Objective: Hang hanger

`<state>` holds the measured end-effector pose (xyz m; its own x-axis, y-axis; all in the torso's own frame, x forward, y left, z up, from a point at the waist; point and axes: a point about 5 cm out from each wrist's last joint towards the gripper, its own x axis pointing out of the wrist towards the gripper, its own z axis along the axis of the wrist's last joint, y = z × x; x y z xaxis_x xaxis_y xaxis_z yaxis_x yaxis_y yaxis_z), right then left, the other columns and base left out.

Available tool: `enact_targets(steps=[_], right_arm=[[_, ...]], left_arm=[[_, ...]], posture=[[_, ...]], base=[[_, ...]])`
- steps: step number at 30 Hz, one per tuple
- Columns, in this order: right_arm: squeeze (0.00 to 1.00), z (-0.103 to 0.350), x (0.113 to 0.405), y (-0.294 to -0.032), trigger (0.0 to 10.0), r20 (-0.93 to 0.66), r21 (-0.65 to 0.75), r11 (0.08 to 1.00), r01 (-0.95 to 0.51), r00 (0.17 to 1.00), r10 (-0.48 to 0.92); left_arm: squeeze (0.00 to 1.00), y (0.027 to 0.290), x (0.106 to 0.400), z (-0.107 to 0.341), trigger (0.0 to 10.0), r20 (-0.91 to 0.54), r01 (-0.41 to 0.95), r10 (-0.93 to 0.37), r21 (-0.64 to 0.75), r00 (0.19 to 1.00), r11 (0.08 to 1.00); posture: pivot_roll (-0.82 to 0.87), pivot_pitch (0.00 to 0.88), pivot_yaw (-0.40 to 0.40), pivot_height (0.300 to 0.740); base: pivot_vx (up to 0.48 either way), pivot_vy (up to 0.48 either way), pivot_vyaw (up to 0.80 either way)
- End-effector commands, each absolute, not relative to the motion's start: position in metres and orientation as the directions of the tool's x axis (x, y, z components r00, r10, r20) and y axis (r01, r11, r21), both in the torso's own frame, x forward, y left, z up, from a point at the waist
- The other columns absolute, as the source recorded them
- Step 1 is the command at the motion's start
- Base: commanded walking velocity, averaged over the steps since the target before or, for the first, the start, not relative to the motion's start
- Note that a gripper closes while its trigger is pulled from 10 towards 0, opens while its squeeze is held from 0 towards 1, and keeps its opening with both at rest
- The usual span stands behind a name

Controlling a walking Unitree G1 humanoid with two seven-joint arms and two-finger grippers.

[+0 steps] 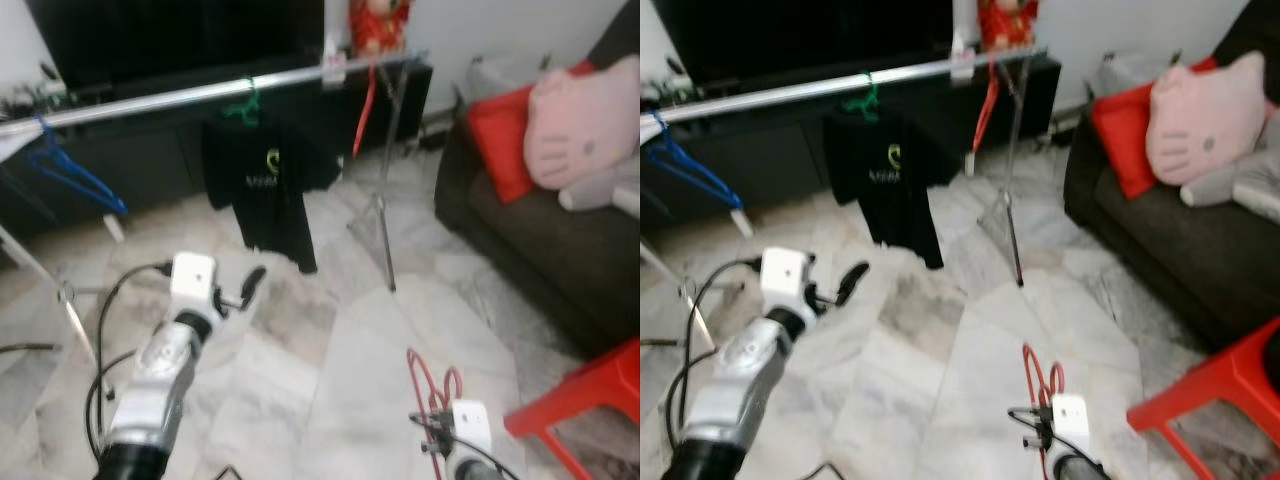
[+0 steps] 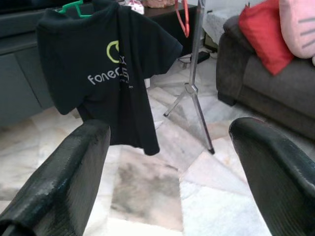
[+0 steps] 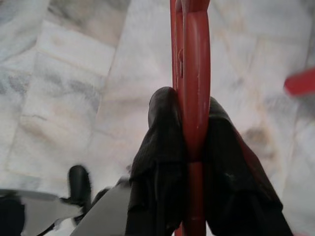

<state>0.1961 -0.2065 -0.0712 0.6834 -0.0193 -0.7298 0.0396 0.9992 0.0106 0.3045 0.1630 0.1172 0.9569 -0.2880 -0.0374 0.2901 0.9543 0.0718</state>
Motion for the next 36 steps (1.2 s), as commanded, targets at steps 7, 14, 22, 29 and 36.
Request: enact_targets(steps=[7,14,22,29,36], right_arm=[[0.00,-0.036,0.241,-0.207,10.0,-0.612,-0.126,0.929,-0.347,0.765,0.203],[0.00,-0.007,0.261,-0.213,10.0,-0.561,-0.148,0.797,-0.585,0.714,0.420],[0.00,0.033,0.272,-0.208,10.0,-0.538,-0.105,0.507,-0.855,0.478,0.694],[0.00,0.039,0.263,-0.198,10.0,-0.591,-0.050,0.307,-0.951,0.276,0.758],[0.00,0.048,0.266,-0.191,10.0,-0.609,-0.074,0.230,-0.970,0.227,0.760]], left_arm=[[0.00,0.156,0.301,0.110,10.0,-0.152,0.509,-0.487,0.182,0.860,0.841],[0.00,0.149,0.298,0.108,10.0,-0.225,0.669,-0.631,0.182,0.742,0.721],[0.00,0.136,0.292,0.113,10.0,-0.281,0.834,-0.786,0.161,0.551,0.527],[0.00,0.127,0.287,0.117,10.0,-0.307,0.903,-0.849,0.162,0.430,0.399],[0.00,0.124,0.275,0.118,10.0,-0.371,0.973,-0.900,0.068,0.229,0.219]], posture=[[-0.08,0.037,-0.007,0.740],[-0.09,0.043,-0.009,0.740],[-0.10,0.045,-0.010,0.740],[-0.09,0.049,-0.010,0.740],[-0.09,0.047,-0.010,0.740]], base=[[0.000,0.000,0.00],[0.000,0.000,0.00],[0.000,0.000,0.00],[0.000,0.000,0.00],[0.000,0.000,0.00]])
